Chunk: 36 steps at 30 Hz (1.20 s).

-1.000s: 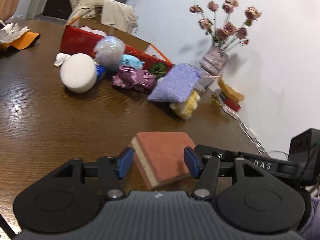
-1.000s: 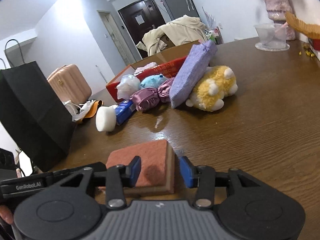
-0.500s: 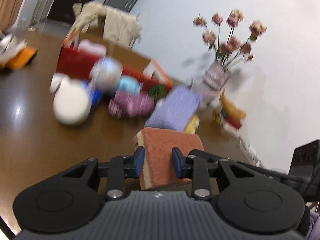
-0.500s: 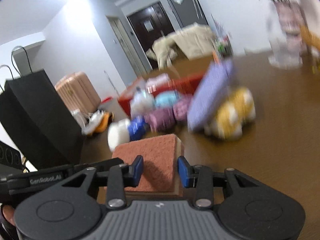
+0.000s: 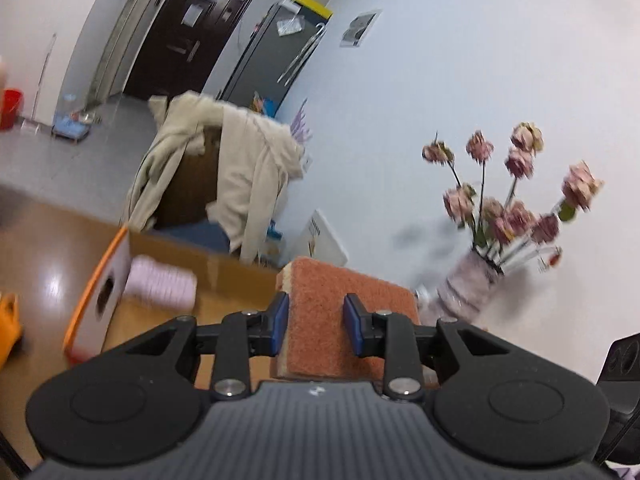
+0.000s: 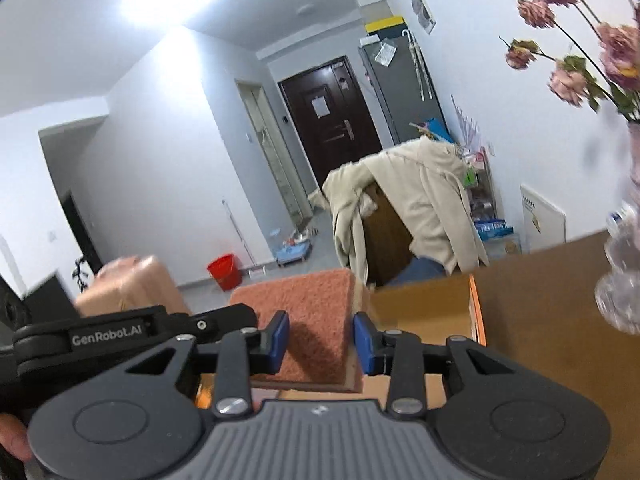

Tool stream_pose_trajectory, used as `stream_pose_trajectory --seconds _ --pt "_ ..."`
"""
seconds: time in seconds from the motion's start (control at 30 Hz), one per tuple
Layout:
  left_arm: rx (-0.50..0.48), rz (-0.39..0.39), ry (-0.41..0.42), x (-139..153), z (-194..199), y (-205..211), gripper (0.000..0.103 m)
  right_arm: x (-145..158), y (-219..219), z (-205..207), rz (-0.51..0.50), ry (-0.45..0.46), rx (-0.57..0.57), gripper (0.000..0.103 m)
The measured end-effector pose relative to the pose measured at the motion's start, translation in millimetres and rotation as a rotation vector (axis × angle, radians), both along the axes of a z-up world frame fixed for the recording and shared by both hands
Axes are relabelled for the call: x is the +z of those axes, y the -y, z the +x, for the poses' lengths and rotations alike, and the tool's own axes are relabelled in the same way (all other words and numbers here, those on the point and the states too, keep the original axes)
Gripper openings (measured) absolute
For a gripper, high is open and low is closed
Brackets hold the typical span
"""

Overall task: Organize soft objects
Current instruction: 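Carry the sponge block into the box and release it from the right gripper, then move the right gripper back toward the pile of soft items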

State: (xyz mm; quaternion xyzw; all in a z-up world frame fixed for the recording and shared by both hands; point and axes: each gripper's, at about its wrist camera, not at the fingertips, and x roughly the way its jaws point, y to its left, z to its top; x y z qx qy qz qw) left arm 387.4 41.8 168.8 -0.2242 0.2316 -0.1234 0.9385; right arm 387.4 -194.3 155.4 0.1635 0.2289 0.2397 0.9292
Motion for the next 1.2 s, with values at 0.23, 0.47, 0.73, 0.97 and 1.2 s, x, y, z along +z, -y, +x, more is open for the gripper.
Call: stream_pose_trajectory --seconds 0.23,0.47,0.73,0.97,1.2 --pt "-0.041 -0.008 -0.102 -32.8 102.1 -10.9 0.030 -22.4 -14.2 105.2 -0.027 -0.100 -0.046 0.035" --pt "-0.032 -0.030 -0.246 -99.7 184.0 3.4 0.030 -88.0 -21.1 178.3 -0.086 -0.195 -0.162 0.035" --pt "-0.042 -0.002 -0.292 -134.2 200.5 14.1 0.042 -139.8 -15.9 219.6 -0.196 -0.313 -0.267 0.036" --pt "-0.012 0.081 -0.254 -106.2 165.0 10.8 0.050 -131.9 -14.7 207.0 -0.264 -0.225 -0.266 0.042" --pt "0.035 0.214 -0.125 -58.4 85.1 11.1 0.070 -76.9 1.1 149.7 -0.265 -0.157 -0.221 0.053"
